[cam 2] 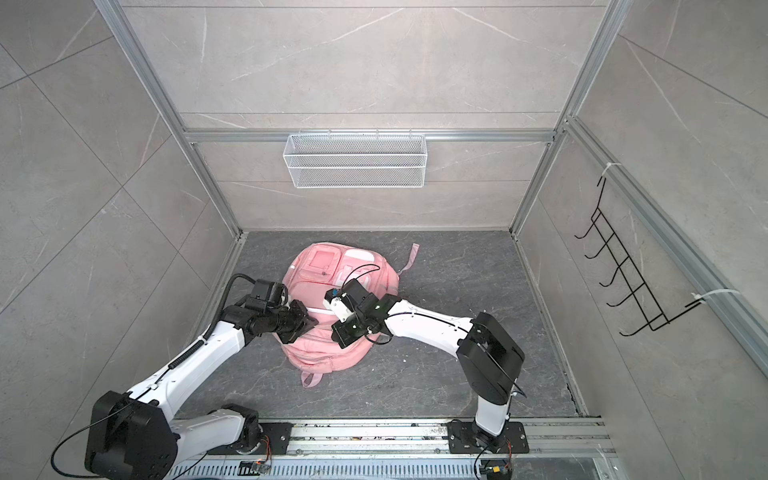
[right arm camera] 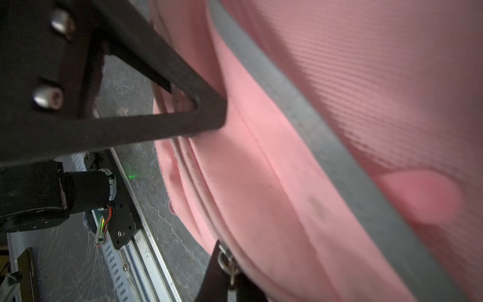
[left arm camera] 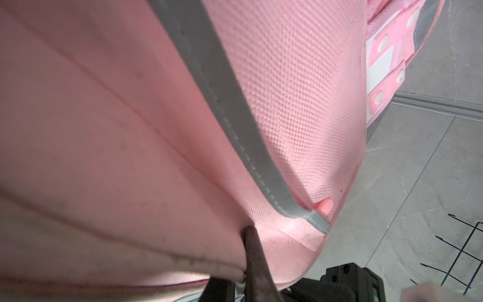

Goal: Pack the student bag

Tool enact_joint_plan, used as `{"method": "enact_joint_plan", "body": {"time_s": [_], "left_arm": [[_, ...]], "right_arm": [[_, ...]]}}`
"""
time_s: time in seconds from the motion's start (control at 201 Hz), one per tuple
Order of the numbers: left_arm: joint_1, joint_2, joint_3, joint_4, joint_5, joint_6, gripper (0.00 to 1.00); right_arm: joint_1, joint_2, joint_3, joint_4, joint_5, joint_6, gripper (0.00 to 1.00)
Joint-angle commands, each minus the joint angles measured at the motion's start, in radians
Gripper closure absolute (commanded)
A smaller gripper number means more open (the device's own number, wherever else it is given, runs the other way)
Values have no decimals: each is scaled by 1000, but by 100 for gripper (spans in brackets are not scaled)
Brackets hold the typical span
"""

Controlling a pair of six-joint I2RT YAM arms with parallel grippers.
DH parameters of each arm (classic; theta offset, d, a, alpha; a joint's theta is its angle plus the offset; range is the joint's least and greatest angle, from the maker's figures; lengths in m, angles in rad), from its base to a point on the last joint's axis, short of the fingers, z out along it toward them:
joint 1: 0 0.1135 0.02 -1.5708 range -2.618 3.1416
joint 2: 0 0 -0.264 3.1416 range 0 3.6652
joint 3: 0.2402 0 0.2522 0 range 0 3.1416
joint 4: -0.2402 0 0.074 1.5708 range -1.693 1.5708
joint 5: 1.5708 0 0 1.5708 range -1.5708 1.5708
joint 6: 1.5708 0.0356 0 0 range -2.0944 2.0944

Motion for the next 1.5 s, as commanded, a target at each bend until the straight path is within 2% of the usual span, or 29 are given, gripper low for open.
{"method": "enact_joint_plan", "body": {"time_s": [0.0,0.249,0.632,1.036,1.17,1.2,1.26,1.289,1.329,1.409,1.494], "left_arm": [[3,-9,-5,22,-38,61,100],[3,-38,-23,9,-43,86,100],[3,-81,-46,-22,-39,113,100],[3,-118,-64,-34,-37,127,100],[3,-112,-79,11,21,117,100],[3,-111,-72,14,30,118,99],[2,-112,-49,5,43,130,81],[2,-117,-32,-8,44,144,70],[3,-124,-3,-26,43,157,61],[15,-132,72,-90,45,217,49],[45,-121,161,-181,50,297,41]], "right_arm": [[-65,-83,-17,-49,37,1,100],[-160,-66,34,-127,70,-50,100],[-213,-13,96,-157,126,-36,100],[-216,-2,106,-164,117,-31,100],[-215,-17,93,-150,85,-37,100],[-215,-20,92,-150,81,-37,96],[-216,-30,89,-151,75,-33,85],[-215,-38,85,-149,69,-31,75],[-216,-54,73,-140,59,-28,63],[-218,-102,50,-130,42,-24,46],[-233,-146,34,-134,44,-15,38]]}}
